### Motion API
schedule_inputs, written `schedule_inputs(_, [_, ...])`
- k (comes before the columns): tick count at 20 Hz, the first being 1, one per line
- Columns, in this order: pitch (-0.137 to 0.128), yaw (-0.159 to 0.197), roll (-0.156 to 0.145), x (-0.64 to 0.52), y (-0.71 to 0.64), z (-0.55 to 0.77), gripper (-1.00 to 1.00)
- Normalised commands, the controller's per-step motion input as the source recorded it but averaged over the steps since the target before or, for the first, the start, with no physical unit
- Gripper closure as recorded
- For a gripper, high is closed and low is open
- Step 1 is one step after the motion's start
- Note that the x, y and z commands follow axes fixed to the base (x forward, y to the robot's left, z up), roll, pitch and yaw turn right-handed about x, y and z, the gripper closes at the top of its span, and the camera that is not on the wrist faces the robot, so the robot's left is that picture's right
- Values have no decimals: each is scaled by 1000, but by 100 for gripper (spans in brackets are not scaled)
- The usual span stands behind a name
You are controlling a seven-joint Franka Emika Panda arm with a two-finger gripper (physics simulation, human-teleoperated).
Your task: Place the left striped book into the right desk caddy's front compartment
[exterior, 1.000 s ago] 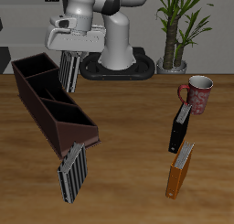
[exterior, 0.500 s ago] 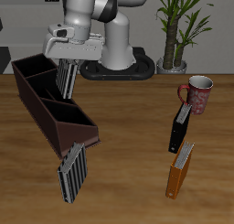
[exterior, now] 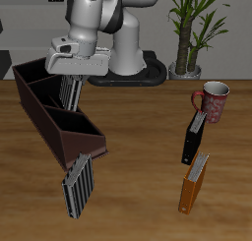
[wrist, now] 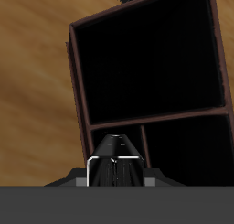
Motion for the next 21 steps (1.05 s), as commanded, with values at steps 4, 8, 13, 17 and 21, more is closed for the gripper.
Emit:
schedule_inputs(4, [65,-28,-22,107,-28,-250,-100])
schedule_inputs(8, [16,-14,-13,34,9,-84,-100])
schedule_inputs(13, [-9,-18,10,-10,70,86,-100])
schedule_inputs(17, [-41,2,14,-43,30,86,-100])
schedule_inputs(21, [33,-50,25,-88,45,44,-100])
